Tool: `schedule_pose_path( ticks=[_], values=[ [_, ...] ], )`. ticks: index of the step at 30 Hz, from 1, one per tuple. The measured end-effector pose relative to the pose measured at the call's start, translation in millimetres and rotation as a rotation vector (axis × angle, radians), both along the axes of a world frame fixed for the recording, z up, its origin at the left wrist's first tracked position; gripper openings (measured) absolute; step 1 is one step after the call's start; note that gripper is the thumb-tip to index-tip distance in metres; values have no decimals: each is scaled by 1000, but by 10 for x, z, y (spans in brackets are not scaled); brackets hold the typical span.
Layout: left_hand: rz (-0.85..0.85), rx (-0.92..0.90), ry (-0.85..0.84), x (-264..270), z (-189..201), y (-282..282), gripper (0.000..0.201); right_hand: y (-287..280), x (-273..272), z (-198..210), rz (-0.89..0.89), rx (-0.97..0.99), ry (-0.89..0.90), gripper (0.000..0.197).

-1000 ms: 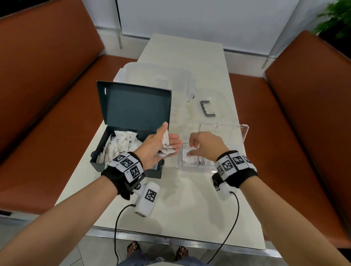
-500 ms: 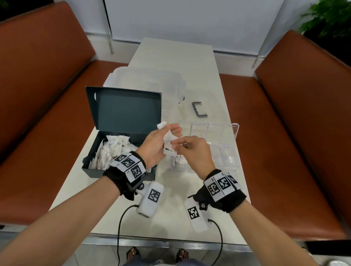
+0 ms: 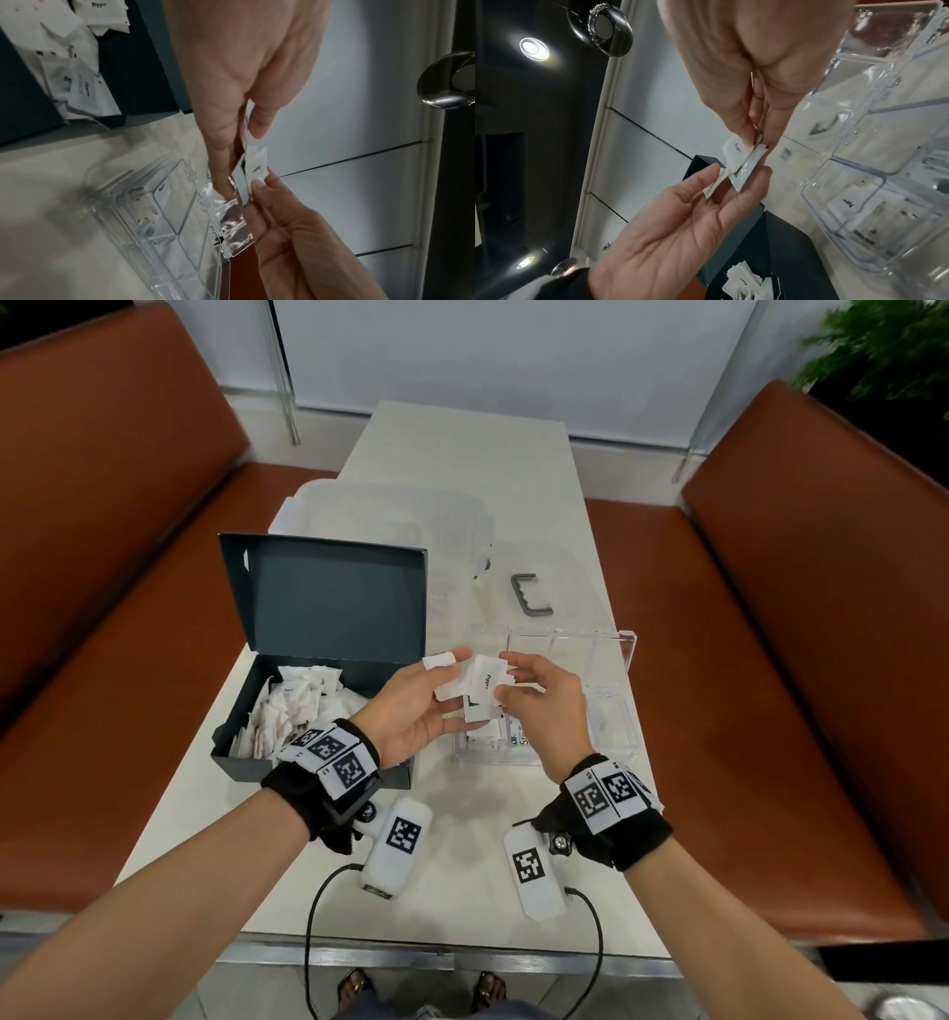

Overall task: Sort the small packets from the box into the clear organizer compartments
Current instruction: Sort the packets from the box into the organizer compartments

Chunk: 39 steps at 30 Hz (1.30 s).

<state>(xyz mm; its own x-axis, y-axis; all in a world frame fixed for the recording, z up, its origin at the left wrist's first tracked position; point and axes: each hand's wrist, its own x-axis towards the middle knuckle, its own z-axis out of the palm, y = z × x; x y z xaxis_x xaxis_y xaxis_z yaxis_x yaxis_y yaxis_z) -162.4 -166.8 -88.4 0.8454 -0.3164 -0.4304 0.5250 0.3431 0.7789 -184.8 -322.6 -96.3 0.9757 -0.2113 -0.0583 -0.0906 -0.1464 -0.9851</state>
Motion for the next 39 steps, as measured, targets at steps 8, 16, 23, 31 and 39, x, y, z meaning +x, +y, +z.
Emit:
schedule_pose_path(
  ticks=[8,16,23,31,39],
  values=[
    [-37,157,-124,-67,-60,-68,22,14,49,6,5,-157,12,15],
    [-51,222,-216,-14,-73,40,20,-226,214,189,54,-204,-27,11],
    [-116,325,-280,-13,-57,104,24,-214,241,314,421,-297,57,24],
    [-135,259,-236,15,-45,145,21,-239,260,255,360,-355,64,9],
    [-180,341,-314,47,-20,185,46,-201,279,321,439,-432,-15,8]
  ],
)
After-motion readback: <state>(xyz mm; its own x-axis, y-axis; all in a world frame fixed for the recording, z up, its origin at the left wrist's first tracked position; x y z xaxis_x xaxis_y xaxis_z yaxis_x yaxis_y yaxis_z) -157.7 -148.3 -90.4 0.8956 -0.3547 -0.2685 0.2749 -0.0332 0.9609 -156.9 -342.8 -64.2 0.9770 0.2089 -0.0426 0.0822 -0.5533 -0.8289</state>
